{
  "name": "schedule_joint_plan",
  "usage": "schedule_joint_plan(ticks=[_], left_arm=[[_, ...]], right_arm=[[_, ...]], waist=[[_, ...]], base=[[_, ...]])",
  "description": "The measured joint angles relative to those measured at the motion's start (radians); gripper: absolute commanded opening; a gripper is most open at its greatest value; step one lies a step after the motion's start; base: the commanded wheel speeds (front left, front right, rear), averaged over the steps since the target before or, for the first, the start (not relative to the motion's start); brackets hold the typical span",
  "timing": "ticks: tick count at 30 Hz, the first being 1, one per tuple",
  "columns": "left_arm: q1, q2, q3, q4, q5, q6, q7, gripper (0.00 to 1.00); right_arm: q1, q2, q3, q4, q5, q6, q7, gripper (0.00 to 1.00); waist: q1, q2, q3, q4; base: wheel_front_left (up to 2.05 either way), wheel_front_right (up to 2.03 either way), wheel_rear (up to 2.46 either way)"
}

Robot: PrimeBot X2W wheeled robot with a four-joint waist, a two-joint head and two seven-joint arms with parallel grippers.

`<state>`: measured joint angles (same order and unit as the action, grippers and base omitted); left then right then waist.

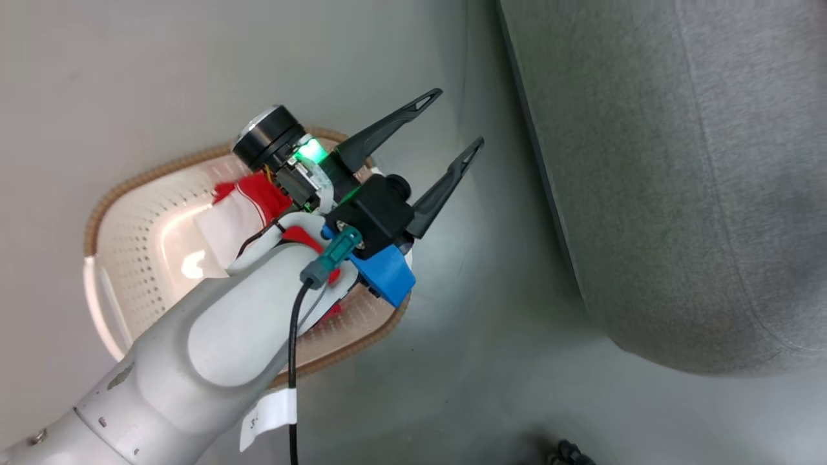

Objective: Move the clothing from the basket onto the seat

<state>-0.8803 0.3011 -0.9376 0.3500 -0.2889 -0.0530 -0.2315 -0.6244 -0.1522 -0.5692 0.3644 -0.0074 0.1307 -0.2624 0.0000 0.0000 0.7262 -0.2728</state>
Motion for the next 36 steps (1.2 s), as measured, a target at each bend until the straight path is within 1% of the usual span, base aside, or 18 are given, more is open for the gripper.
schedule_joint_plan(ticks=[7, 11, 18, 23, 26, 29, 31, 32, 36], left_arm=[[0.047, -0.038, 0.067, 0.054, -0.050, 0.023, -0.028, 1.00], [0.092, -0.060, 0.154, 0.012, -0.058, 0.044, -0.030, 1.00], [0.221, -0.090, 0.328, -0.034, -0.047, 0.053, -0.030, 1.00], [0.313, -0.114, 0.455, -0.058, -0.014, 0.048, -0.031, 1.00], [0.372, -0.127, 0.527, -0.061, 0.008, 0.039, -0.031, 1.00], [0.424, -0.144, 0.593, -0.067, 0.030, 0.029, -0.031, 1.00], [0.458, -0.154, 0.638, -0.071, 0.044, 0.023, -0.031, 1.00], [0.458, -0.154, 0.638, -0.071, 0.044, 0.023, -0.031, 1.00], [0.524, -0.171, 0.718, -0.073, 0.072, 0.010, -0.031, 1.00]], right_arm=[[0.091, 0.015, 0.112, -0.111, -0.013, 0.000, 0.000, 1.00], [0.118, 0.017, 0.191, -0.148, -0.024, 0.000, 0.000, 1.00], [0.146, 0.016, 0.342, -0.174, -0.024, 0.000, 0.000, 1.00], [0.172, 0.016, 0.439, -0.177, -0.013, 0.000, 0.000, 1.00], [0.186, 0.030, 0.469, -0.164, 0.024, 0.000, 0.000, 1.00], [0.211, 0.031, 0.514, -0.156, 0.019, 0.000, 0.000, 1.00], [0.227, 0.033, 0.528, -0.149, 0.017, 0.000, 0.000, 1.00], [0.227, 0.033, 0.528, -0.149, 0.017, 0.000, 0.000, 1.00], [0.263, 0.048, 0.538, -0.138, 0.020, 0.000, 0.000, 1.00]], waist=[[-0.0001, 0.0000, -0.133, 0.031], [-0.0001, 0.0000, -0.203, 0.063], [-0.0001, 0.0000, -0.316, 0.127], [-0.0002, 0.0000, -0.391, 0.173], [-0.0002, 0.0000, -0.435, 0.198], [-0.0002, 0.0000, -0.473, 0.223], [-0.0002, 0.0000, -0.496, 0.240], [-0.0002, 0.0000, -0.496, 0.240], [-0.0002, 0.0000, -0.539, 0.266]], base=[[0.00, 0.00, 0.00], [0.00, 0.00, 0.00], [0.00, 0.00, 0.00], [0.00, 0.00, 0.00], [0.00, 0.00, 0.00], [0.00, 0.00, 0.00], [0.00, 0.00, 0.00], [0.00, 0.00, 0.00], [0.00, 0.00, 0.00]])
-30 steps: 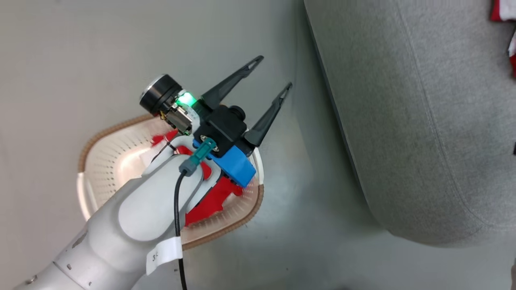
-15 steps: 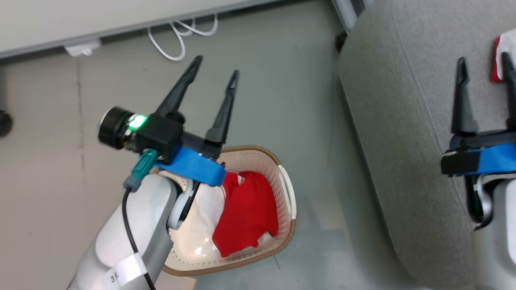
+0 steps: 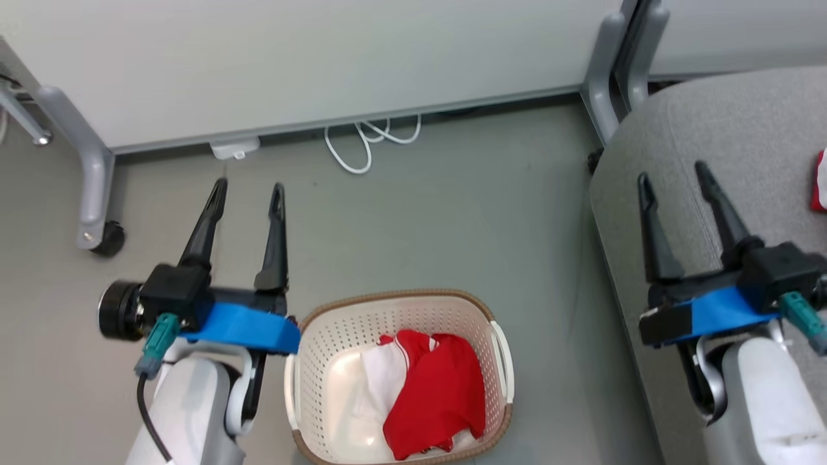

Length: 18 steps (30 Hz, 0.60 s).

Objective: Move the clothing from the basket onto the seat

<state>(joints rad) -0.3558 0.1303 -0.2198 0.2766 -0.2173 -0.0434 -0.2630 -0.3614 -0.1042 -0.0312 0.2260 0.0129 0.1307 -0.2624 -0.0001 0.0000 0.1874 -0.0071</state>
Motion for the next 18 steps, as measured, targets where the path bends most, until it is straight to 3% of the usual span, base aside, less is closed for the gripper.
schedule_joint_plan(ticks=[11, 18], left_arm=[[0.170, -0.053, 0.145, -0.023, 0.072, -0.032, 0.000, 1.00], [0.225, -0.069, 0.177, -0.032, 0.087, -0.044, 0.000, 1.00]], right_arm=[[0.167, 0.039, -0.010, -0.005, 0.015, 0.000, 0.000, 1.00], [0.228, 0.047, -0.019, -0.019, 0.017, 0.000, 0.000, 1.00]], waist=[[-0.0001, 0.0001, -0.117, 0.043], [-0.0001, 0.0001, -0.150, 0.051]], base=[[0.00, 0.00, 0.00], [0.00, 0.00, 0.00]])
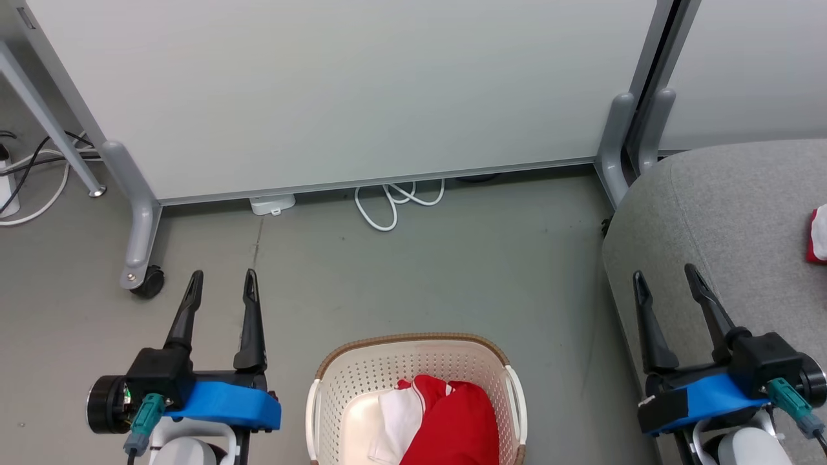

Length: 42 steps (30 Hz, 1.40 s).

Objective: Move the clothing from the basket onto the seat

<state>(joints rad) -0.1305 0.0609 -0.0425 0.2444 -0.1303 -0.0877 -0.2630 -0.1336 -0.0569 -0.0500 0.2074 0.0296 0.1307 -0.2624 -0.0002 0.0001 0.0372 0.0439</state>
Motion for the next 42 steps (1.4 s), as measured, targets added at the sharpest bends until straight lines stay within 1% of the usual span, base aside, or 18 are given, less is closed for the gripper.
schedule_joint_plan(ticks=[12, 23, 27, 31, 36, 42], left_arm=[[0.032, -0.009, 0.011, 0.010, 0.009, -0.011, 0.000, 1.00], [0.031, -0.009, 0.009, 0.016, 0.008, -0.017, 0.000, 1.00], [0.018, -0.009, -0.008, 0.030, 0.007, -0.022, 0.000, 1.00], [-0.026, -0.009, -0.044, 0.056, 0.016, -0.031, 0.000, 1.00], [-0.104, -0.005, -0.105, 0.141, 0.027, -0.037, 0.000, 1.00], [-0.246, 0.040, -0.233, 0.252, 0.004, -0.042, 0.000, 1.00]], right_arm=[[0.060, 0.005, -0.029, -0.019, 0.018, 0.000, 0.000, 1.00], [0.060, 0.005, -0.020, -0.013, 0.031, 0.000, 0.000, 1.00], [0.058, 0.005, -0.016, -0.013, 0.033, 0.000, 0.000, 1.00], [0.044, 0.006, -0.009, -0.015, 0.034, 0.000, 0.000, 1.00], [0.000, 0.006, 0.002, -0.026, 0.035, 0.000, 0.000, 1.00], [-0.087, 0.006, 0.014, -0.036, 0.035, 0.000, 0.000, 1.00]], waist=[[0.0001, 0.0000, -0.017, 0.024], [0.0001, 0.0000, -0.016, 0.021], [0.0001, 0.0000, -0.007, 0.016], [0.0003, 0.0000, 0.016, 0.004], [0.0002, 0.0000, 0.064, -0.020], [0.0004, 0.0000, 0.164, -0.058]], base=[[0.00, 0.00, 0.00], [0.00, 0.00, 0.00], [0.00, 0.00, 0.00], [0.00, 0.00, 0.00], [0.00, 0.00, 0.00], [0.00, 0.00, 0.00]])
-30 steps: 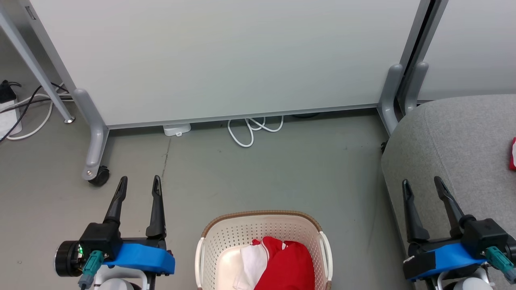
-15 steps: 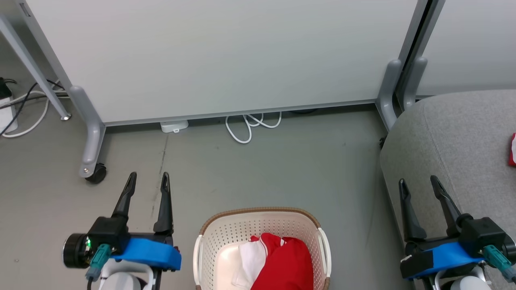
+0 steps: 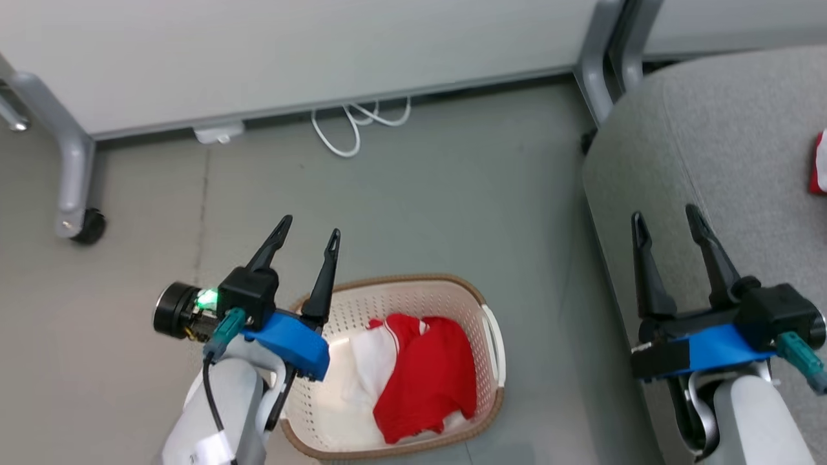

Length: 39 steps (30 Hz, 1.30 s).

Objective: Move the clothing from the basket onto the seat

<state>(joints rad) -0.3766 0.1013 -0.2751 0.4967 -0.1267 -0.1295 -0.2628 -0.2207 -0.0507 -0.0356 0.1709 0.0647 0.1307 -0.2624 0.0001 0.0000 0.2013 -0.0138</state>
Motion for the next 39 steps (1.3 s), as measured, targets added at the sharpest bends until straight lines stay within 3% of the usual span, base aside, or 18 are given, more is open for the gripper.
schedule_joint_plan(ticks=[8, 22, 29, 39], left_arm=[[-0.163, 0.073, -0.194, 0.164, -0.051, 0.000, 0.000, 1.00], [-0.408, 0.124, -0.543, 0.461, -0.194, 0.000, 0.002, 1.00], [-0.492, 0.142, -0.695, 0.554, -0.272, 0.000, 0.017, 1.00], [-0.555, 0.171, -0.879, 0.600, -0.421, 0.000, 0.138, 1.00]], right_arm=[[-0.095, 0.000, 0.014, -0.019, 0.011, 0.000, 0.000, 1.00], [-0.221, 0.000, 0.052, -0.057, 0.035, 0.000, 0.000, 1.00], [-0.272, 0.000, 0.072, -0.073, 0.050, 0.000, 0.000, 1.00], [-0.328, 0.000, 0.092, -0.101, 0.079, 0.000, 0.000, 1.00]], waist=[[0.0000, 0.0000, 0.143, -0.069], [0.0001, 0.0000, 0.387, -0.170], [0.0001, 0.0000, 0.507, -0.204], [0.0000, 0.0000, 0.645, -0.243]], base=[[0.00, 0.00, 0.00], [0.00, 0.00, 0.00], [0.00, 0.00, 0.00], [0.00, 0.00, 0.00]])
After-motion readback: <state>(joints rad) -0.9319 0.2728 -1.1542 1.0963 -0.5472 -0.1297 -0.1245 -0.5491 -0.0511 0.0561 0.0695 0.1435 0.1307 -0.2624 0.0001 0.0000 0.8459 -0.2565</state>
